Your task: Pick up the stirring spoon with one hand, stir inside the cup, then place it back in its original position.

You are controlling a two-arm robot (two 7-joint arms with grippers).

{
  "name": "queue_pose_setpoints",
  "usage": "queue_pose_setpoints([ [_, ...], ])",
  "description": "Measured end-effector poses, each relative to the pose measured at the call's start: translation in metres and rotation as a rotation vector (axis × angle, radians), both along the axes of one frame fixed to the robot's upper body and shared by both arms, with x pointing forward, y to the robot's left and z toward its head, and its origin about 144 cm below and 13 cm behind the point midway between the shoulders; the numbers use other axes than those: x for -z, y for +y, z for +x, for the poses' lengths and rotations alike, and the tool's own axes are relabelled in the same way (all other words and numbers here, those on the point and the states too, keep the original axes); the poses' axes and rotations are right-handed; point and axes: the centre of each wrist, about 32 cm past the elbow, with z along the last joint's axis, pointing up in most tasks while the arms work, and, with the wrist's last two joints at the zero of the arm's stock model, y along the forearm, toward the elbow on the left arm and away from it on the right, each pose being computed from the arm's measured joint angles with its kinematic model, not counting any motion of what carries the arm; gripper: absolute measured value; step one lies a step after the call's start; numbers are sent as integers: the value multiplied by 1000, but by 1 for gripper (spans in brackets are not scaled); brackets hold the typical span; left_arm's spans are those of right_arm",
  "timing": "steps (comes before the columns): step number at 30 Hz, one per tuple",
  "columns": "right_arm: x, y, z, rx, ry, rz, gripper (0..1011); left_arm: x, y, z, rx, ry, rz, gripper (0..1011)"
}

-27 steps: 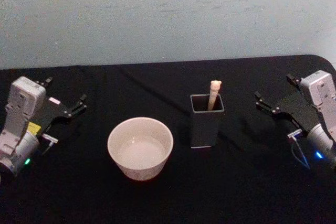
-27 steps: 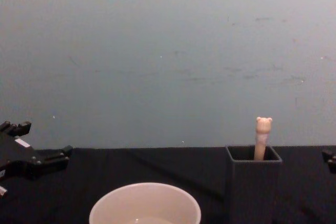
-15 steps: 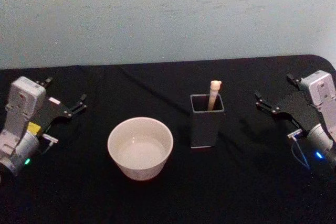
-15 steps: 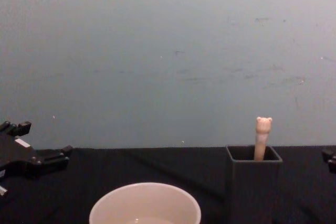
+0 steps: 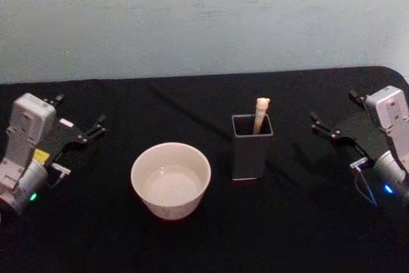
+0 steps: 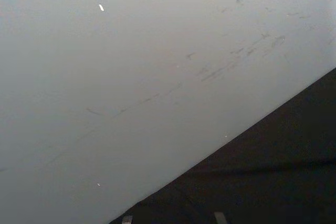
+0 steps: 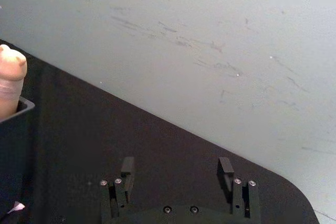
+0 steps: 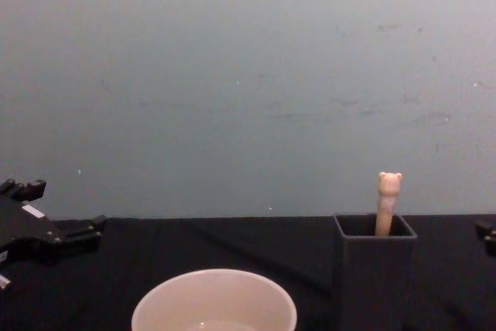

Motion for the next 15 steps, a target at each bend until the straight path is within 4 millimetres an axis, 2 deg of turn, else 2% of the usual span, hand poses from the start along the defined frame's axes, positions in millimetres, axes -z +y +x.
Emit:
queue_pose_setpoints([
  [8,-1,-1,1,-16,3,12,1002,0,0,0,0,0,0,1001],
  [15,-8,-4,1,-21,-11,96,1002,0,0,0,0,0,0,1001],
])
